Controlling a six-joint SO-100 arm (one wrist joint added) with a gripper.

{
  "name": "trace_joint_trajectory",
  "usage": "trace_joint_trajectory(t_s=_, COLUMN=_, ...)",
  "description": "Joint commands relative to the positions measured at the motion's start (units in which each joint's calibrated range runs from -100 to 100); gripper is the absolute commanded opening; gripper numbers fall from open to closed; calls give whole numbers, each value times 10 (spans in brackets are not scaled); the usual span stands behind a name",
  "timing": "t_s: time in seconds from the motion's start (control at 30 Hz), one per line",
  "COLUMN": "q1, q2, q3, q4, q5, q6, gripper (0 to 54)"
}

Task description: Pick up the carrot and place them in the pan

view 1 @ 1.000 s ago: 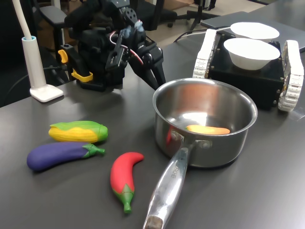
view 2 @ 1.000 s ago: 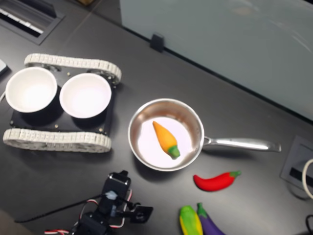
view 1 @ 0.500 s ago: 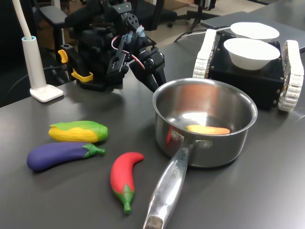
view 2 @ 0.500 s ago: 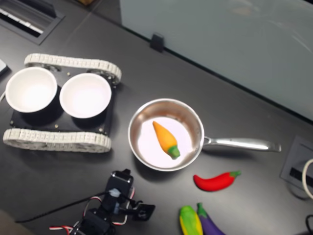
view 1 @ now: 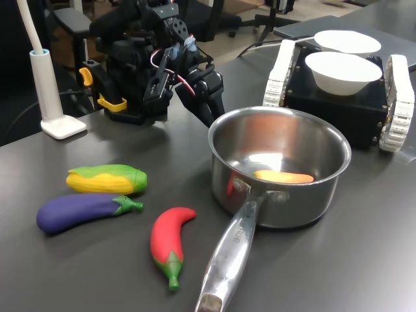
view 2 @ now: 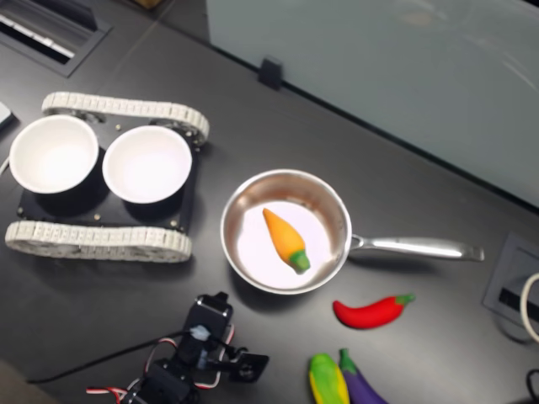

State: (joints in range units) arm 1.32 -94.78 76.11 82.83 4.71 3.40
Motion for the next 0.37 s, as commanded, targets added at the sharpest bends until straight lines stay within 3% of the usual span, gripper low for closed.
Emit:
trace_joint_trajectory(t_s=0.0, q1=10, q2=-7, q3=-11, q4=-29, q5=-6, q6=4, gripper=1)
trace_joint_trajectory(t_s=0.33, q1=12, q2=-7, q3=-11, q4=-29, q5=-6, q6=4, gripper=1)
